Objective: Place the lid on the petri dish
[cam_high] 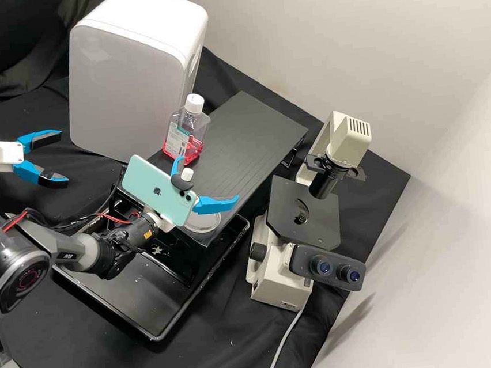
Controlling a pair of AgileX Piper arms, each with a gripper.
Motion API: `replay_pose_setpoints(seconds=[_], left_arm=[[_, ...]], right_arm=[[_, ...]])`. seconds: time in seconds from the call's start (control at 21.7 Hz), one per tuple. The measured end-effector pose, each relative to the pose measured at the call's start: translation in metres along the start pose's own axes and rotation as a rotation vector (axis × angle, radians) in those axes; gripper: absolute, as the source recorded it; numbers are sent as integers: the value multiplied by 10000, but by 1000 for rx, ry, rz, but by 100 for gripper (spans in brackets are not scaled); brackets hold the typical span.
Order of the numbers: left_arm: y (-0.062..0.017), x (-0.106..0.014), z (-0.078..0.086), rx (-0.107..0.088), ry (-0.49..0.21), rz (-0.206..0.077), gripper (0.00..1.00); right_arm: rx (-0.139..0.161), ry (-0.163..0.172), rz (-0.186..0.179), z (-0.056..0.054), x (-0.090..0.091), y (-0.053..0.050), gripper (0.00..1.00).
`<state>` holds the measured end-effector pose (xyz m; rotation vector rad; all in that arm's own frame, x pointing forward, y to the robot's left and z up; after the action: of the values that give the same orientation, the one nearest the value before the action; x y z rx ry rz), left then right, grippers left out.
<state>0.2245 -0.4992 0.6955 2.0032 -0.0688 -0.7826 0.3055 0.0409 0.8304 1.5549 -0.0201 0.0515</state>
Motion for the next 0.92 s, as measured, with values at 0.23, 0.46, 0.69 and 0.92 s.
replay_pose_setpoints(seconds=[0.23, 0.46, 0.69, 0.92], left_arm=[[-2, 0, 6, -7, -7, -3, 100], [-2, 0, 6, -11, -7, -3, 100], [-2, 0, 6, -11, -7, -3, 100], [-2, 0, 6, -11, -7, -3, 100]], right_arm=[[0, 0, 0, 0, 0, 0, 100], [0, 0, 0, 0, 0, 0, 100], [1, 28, 8, -65, -133, 10, 100], [-51, 128, 31, -232, -305, -52, 100]])
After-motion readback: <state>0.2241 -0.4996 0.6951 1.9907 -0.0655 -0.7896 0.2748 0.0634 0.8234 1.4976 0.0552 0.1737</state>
